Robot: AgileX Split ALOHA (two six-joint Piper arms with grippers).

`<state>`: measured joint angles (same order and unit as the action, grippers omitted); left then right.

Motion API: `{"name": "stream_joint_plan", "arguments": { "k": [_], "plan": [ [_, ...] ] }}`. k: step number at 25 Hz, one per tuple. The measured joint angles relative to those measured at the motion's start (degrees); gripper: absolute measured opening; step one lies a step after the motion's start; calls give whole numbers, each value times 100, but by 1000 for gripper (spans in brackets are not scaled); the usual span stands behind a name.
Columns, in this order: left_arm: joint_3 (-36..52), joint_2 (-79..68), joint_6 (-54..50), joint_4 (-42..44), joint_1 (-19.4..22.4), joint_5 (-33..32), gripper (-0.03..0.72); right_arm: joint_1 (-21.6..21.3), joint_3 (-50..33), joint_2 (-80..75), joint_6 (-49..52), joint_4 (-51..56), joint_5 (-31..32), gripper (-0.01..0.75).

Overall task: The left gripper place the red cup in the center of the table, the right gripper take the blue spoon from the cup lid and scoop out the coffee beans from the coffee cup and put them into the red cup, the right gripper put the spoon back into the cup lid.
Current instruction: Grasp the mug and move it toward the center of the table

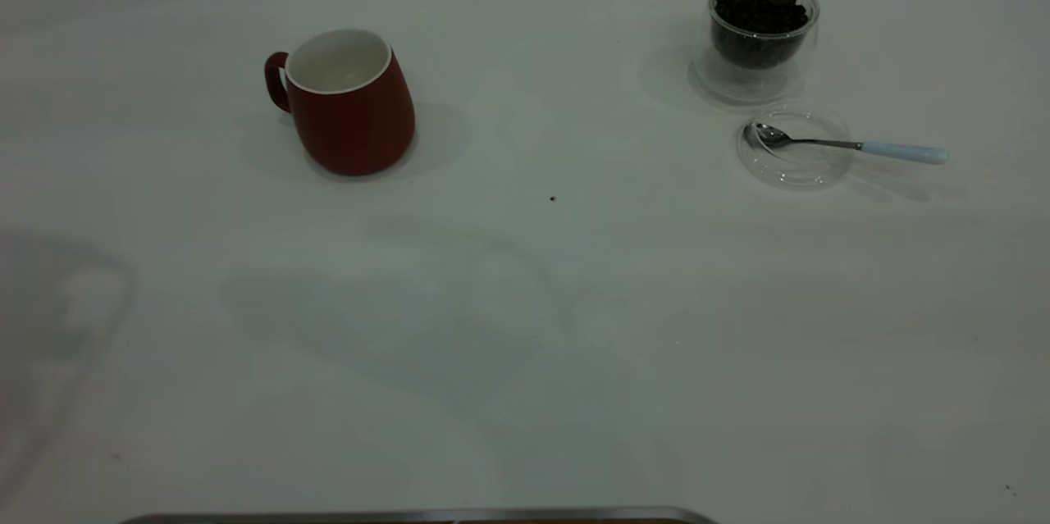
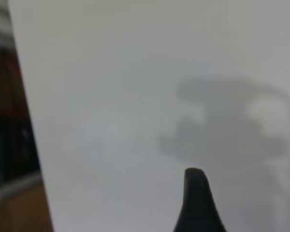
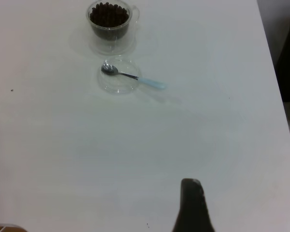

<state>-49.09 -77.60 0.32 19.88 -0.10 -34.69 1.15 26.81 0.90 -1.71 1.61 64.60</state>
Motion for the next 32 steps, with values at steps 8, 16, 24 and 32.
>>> {"name": "stream_joint_plan", "arguments": {
  "k": [8,16,24,32],
  "plan": [
    [-476,-1133,-109,224,-6,421,588,0,0,0,0,0,0,586],
    [-1057,-2307,-103,251,-540,534,587,0,0,0,0,2,0,586],
    [-1077,-2726,-103,251,-1058,955,587,0,0,0,0,2,0,586],
    [-1084,-2770,-103,497,-1076,1232,586,0,0,1,0,2,0,586]
  ]
}}
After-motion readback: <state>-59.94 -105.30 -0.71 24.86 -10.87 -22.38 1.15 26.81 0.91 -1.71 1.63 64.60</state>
